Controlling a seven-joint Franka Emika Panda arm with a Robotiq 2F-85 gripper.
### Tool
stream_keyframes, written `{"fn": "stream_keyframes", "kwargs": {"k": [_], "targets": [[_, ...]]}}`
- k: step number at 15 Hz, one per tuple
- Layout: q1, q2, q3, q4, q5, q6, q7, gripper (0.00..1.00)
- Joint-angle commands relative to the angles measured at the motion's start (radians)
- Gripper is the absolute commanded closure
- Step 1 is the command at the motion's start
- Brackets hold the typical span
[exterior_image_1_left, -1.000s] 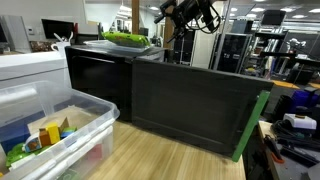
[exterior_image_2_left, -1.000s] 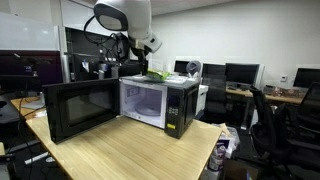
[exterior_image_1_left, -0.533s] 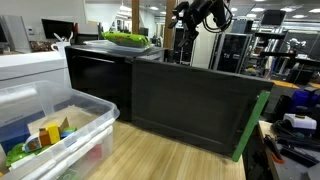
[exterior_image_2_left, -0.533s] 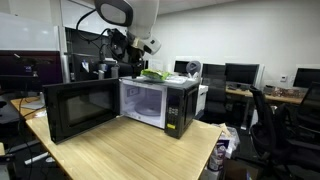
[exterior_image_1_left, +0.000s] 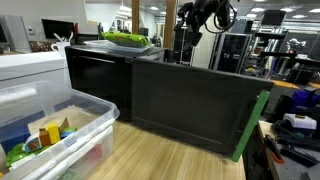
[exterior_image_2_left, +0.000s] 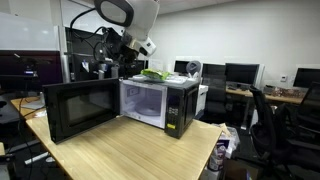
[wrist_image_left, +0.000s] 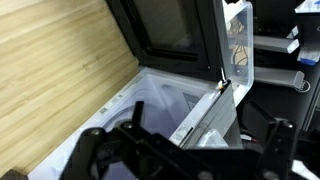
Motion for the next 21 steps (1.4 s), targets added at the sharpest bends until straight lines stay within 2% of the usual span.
{"fn": "stream_keyframes", "kwargs": {"k": [1, 12, 18, 21], "targets": [[-0.010, -0.045, 0.000, -0.034, -0.011, -0.017, -0.004, 0.00], [-0.003, -0.093, 0.003, -0.067, 0.016, 0.039, 0.006, 0.00], [0.048, -0.157, 0.062, -0.181, 0.124, 0.417, 0.020, 0.00], [0.080, -0.172, 0.082, -0.213, 0.187, 0.527, 0.006, 0.00]]}}
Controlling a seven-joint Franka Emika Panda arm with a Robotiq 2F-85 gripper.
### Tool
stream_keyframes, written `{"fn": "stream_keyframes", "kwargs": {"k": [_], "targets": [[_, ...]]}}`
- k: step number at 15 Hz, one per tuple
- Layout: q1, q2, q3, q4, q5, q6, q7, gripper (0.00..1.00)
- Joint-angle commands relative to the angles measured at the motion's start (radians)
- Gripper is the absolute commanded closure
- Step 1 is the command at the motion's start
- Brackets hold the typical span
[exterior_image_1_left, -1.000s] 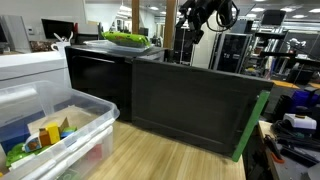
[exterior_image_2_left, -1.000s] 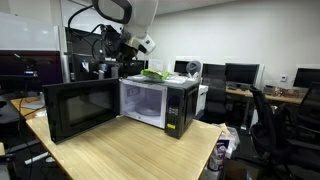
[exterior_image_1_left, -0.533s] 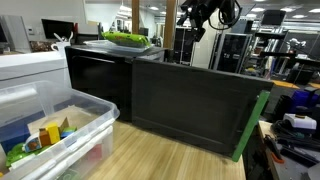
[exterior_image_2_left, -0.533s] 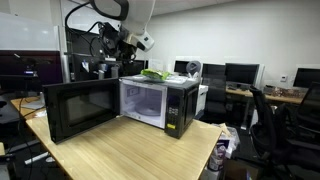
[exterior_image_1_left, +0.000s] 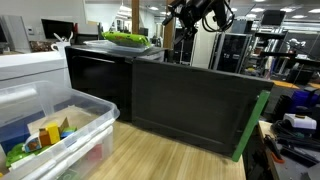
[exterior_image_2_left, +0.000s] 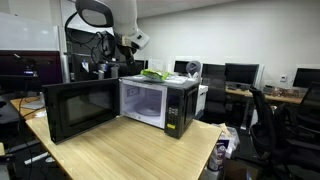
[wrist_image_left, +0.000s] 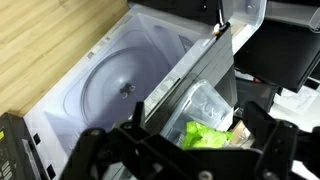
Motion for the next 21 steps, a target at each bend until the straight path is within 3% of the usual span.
{"fn": "stream_keyframes", "kwargs": {"k": [1, 6, 12, 17, 21], "targets": [[0.019, -0.038, 0.011, -0.039, 0.050, 0.079, -0.002, 0.00], [-0.002, 0.045, -0.035, 0.081, 0.085, 0.029, -0.015, 0.00], [-0.098, 0.283, -0.137, 0.368, 0.054, -0.278, -0.109, 0.00], [-0.190, 0.441, -0.113, 0.528, 0.073, -0.446, -0.150, 0.00], [-0.203, 0.482, -0.078, 0.574, 0.042, -0.509, -0.145, 0.00]]}}
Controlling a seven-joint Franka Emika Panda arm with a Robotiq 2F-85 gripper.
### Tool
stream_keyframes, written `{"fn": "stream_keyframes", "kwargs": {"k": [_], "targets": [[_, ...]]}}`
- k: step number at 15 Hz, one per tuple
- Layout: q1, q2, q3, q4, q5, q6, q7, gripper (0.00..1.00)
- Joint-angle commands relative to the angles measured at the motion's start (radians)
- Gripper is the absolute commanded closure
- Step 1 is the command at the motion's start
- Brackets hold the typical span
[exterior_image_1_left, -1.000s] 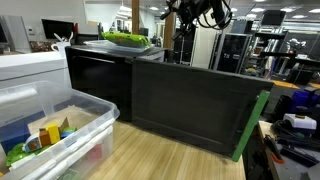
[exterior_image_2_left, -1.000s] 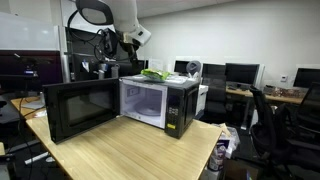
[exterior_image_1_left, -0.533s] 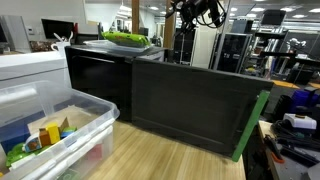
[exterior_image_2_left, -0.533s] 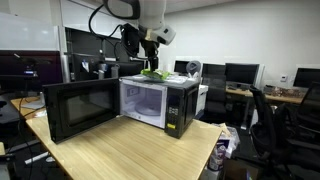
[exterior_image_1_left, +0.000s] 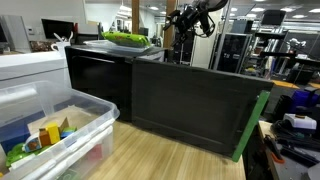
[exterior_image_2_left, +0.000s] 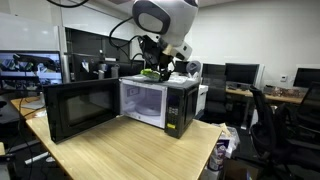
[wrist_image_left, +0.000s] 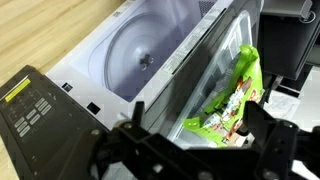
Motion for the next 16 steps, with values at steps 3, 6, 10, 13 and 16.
{"fn": "stream_keyframes", "kwargs": {"k": [3, 6, 10, 13, 16], "targets": [[-0.014, 0.010, 0.051, 0.049, -0.040, -0.108, -0.006, 0.00], [-0.005, -0.005, 0.069, 0.060, -0.043, -0.119, -0.013, 0.00], [0.014, -0.021, 0.089, 0.030, -0.015, -0.051, 0.008, 0.00], [0.033, -0.038, 0.098, -0.015, -0.002, 0.018, 0.044, 0.00], [0.052, -0.054, 0.113, -0.059, 0.024, 0.104, 0.082, 0.00]]}}
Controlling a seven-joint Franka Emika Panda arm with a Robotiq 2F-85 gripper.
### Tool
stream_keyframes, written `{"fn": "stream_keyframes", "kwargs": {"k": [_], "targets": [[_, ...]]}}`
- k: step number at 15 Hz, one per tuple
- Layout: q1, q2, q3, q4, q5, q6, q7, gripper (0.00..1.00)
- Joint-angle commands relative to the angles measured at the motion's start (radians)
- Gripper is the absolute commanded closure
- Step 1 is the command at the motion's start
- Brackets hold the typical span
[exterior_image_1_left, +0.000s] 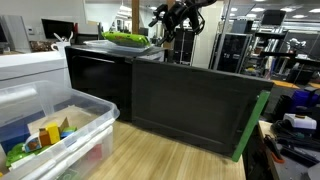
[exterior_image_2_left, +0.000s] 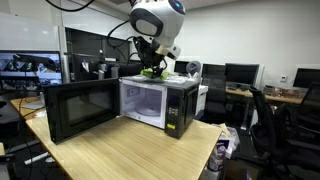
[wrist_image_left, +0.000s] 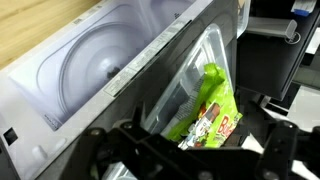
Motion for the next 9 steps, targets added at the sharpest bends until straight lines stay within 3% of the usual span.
{"fn": "stream_keyframes", "kwargs": {"k": [1, 9], "targets": [[0.020, -0.058, 0.016, -0.085, 0.051, 0.090, 0.041, 0.00], [0.049, -0.080, 0.026, -0.105, 0.135, 0.246, 0.060, 0.00]]}}
